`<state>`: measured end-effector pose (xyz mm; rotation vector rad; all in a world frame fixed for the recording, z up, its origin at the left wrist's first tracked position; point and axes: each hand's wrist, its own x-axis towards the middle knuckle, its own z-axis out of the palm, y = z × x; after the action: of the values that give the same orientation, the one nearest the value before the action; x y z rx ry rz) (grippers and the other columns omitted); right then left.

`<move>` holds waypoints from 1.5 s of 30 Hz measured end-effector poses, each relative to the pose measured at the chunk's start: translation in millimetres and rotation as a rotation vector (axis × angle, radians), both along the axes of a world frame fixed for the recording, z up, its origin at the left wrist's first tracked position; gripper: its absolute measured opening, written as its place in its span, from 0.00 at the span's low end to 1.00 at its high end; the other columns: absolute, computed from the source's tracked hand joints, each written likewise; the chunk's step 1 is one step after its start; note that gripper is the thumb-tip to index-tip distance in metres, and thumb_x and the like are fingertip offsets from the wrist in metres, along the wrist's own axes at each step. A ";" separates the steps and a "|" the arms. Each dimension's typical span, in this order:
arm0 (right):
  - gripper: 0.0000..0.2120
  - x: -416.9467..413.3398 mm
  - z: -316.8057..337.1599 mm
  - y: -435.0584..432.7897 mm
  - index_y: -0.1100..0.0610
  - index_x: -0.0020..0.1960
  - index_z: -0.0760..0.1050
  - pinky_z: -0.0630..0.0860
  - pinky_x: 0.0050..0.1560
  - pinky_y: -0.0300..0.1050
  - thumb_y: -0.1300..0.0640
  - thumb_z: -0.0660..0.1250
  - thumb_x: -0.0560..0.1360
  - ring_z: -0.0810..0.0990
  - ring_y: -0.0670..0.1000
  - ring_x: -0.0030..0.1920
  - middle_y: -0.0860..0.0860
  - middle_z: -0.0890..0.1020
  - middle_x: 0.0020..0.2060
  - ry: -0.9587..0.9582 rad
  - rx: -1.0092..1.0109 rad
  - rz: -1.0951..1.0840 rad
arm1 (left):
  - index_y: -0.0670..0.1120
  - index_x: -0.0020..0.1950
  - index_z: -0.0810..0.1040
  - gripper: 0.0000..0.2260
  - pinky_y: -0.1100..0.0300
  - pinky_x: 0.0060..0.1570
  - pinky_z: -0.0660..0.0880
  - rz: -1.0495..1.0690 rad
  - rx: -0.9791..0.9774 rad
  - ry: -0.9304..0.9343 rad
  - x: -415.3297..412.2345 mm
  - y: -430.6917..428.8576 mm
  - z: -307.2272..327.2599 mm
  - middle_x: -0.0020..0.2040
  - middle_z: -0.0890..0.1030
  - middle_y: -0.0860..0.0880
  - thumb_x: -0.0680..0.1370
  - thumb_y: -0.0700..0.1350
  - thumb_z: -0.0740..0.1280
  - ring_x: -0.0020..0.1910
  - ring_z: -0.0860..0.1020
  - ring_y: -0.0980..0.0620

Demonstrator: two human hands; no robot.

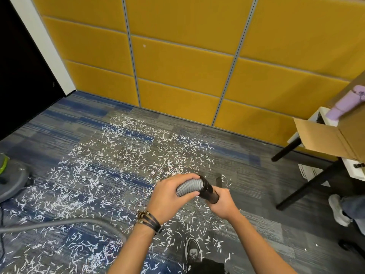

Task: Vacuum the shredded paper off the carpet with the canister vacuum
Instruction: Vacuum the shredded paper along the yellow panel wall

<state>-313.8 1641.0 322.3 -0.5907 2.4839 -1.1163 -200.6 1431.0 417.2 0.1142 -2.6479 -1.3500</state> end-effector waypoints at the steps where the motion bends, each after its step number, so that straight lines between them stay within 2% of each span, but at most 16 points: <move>1: 0.09 4.6 -1.6 1.6 0.55 0.38 0.78 0.68 0.30 0.38 0.69 0.69 0.69 0.72 0.43 0.27 0.44 0.77 0.27 0.002 -0.013 -0.015 | 0.66 0.67 0.79 0.22 0.58 0.60 0.79 -0.012 0.014 -0.002 0.0 -0.9 1.1 0.57 0.82 0.69 0.74 0.56 0.78 0.57 0.79 0.67; 4: 0.09 17.6 -3.9 3.3 0.58 0.37 0.76 0.65 0.29 0.37 0.70 0.70 0.69 0.70 0.44 0.27 0.43 0.75 0.26 0.019 -0.067 -0.062 | 0.67 0.67 0.78 0.23 0.58 0.59 0.80 -0.032 0.027 0.006 1.8 -2.9 10.3 0.57 0.82 0.69 0.74 0.56 0.79 0.57 0.80 0.66; 6: 0.11 23.4 -0.8 0.5 0.55 0.37 0.76 0.65 0.29 0.35 0.70 0.71 0.70 0.70 0.44 0.27 0.42 0.76 0.26 0.011 -0.098 -0.075 | 0.66 0.66 0.79 0.23 0.59 0.59 0.80 -0.026 0.005 0.041 3.1 -3.9 17.5 0.56 0.83 0.68 0.73 0.56 0.80 0.56 0.81 0.66; 9: 0.11 28.3 4.6 -1.7 0.53 0.38 0.77 0.67 0.30 0.36 0.68 0.72 0.72 0.71 0.43 0.27 0.45 0.78 0.28 -0.007 -0.113 -0.054 | 0.63 0.63 0.83 0.21 0.63 0.59 0.79 -0.017 0.023 0.099 6.1 -9.0 26.3 0.56 0.84 0.67 0.71 0.56 0.81 0.56 0.82 0.66; 12: 0.09 25.8 13.1 2.3 0.54 0.41 0.79 0.69 0.31 0.39 0.69 0.70 0.71 0.73 0.44 0.29 0.50 0.81 0.31 0.016 -0.107 -0.022 | 0.63 0.63 0.83 0.21 0.68 0.58 0.77 -0.027 0.043 0.132 9.3 -10.4 31.3 0.56 0.83 0.70 0.71 0.59 0.80 0.56 0.82 0.66; 14: 0.11 18.7 18.1 4.0 0.53 0.43 0.80 0.69 0.31 0.39 0.69 0.70 0.69 0.75 0.45 0.30 0.49 0.81 0.31 0.058 -0.074 -0.018 | 0.64 0.63 0.83 0.21 0.70 0.56 0.77 0.016 0.050 0.149 8.9 -7.9 31.4 0.56 0.83 0.70 0.71 0.60 0.79 0.55 0.82 0.66; 17: 0.12 4.2 18.1 5.2 0.52 0.46 0.81 0.73 0.35 0.45 0.67 0.70 0.69 0.79 0.50 0.34 0.48 0.83 0.34 0.090 -0.025 -0.034 | 0.66 0.63 0.82 0.20 0.70 0.55 0.77 0.052 0.041 0.128 4.5 -4.6 28.3 0.55 0.84 0.69 0.72 0.59 0.79 0.55 0.82 0.66; 22: 0.08 -19.1 3.2 13.1 0.49 0.46 0.81 0.77 0.39 0.47 0.61 0.73 0.71 0.81 0.47 0.36 0.47 0.84 0.35 0.040 0.109 0.061 | 0.65 0.65 0.81 0.22 0.62 0.59 0.79 0.029 0.052 0.006 -4.5 2.5 3.1 0.57 0.82 0.69 0.73 0.55 0.80 0.56 0.79 0.67; 27: 0.06 -13.3 -0.9 19.7 0.51 0.41 0.78 0.70 0.34 0.40 0.62 0.69 0.70 0.75 0.43 0.31 0.49 0.81 0.32 0.002 0.111 0.076 | 0.63 0.64 0.82 0.21 0.66 0.55 0.77 -0.001 0.166 -0.032 -8.1 0.2 -7.2 0.58 0.80 0.72 0.74 0.50 0.80 0.56 0.80 0.65; 30: 0.07 -3.8 0.1 22.1 0.50 0.41 0.79 0.69 0.33 0.37 0.62 0.69 0.70 0.74 0.43 0.30 0.45 0.81 0.31 -0.004 0.117 0.091 | 0.62 0.64 0.83 0.20 0.64 0.56 0.79 -0.020 0.186 -0.043 -3.8 -5.0 -6.1 0.59 0.81 0.70 0.74 0.50 0.80 0.56 0.81 0.64; 33: 0.09 4.4 1.7 14.9 0.49 0.39 0.77 0.69 0.34 0.38 0.63 0.69 0.70 0.74 0.43 0.30 0.43 0.80 0.31 -0.002 0.092 0.062 | 0.65 0.64 0.82 0.20 0.64 0.56 0.80 0.018 0.161 -0.008 3.2 -8.7 -2.5 0.57 0.82 0.70 0.73 0.54 0.80 0.55 0.81 0.65; 36: 0.11 13.0 2.8 1.3 0.46 0.40 0.77 0.69 0.34 0.38 0.63 0.70 0.69 0.75 0.44 0.31 0.44 0.80 0.31 0.012 0.057 0.046 | 0.68 0.61 0.82 0.20 0.66 0.55 0.79 0.061 0.148 0.058 11.7 -16.5 7.3 0.56 0.83 0.70 0.70 0.64 0.76 0.55 0.82 0.64; 39: 0.15 27.1 6.6 -15.9 0.42 0.40 0.75 0.68 0.34 0.35 0.63 0.70 0.70 0.74 0.43 0.31 0.40 0.79 0.31 0.013 -0.003 0.037 | 0.65 0.59 0.85 0.20 0.65 0.54 0.80 0.100 0.124 0.105 21.1 -25.2 15.9 0.54 0.84 0.69 0.69 0.67 0.76 0.54 0.83 0.63; 45: 0.06 55.9 1.1 -33.9 0.51 0.40 0.76 0.68 0.31 0.40 0.61 0.69 0.70 0.73 0.44 0.28 0.48 0.79 0.29 -0.006 -0.047 0.049 | 0.62 0.56 0.87 0.20 0.62 0.52 0.82 0.094 0.111 0.144 42.6 -40.0 22.7 0.52 0.85 0.68 0.68 0.68 0.78 0.52 0.84 0.64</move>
<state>-257.9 1607.1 323.4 -0.6575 2.4306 -1.1587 -158.0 1391.0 440.0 0.1477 -2.4192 -1.4174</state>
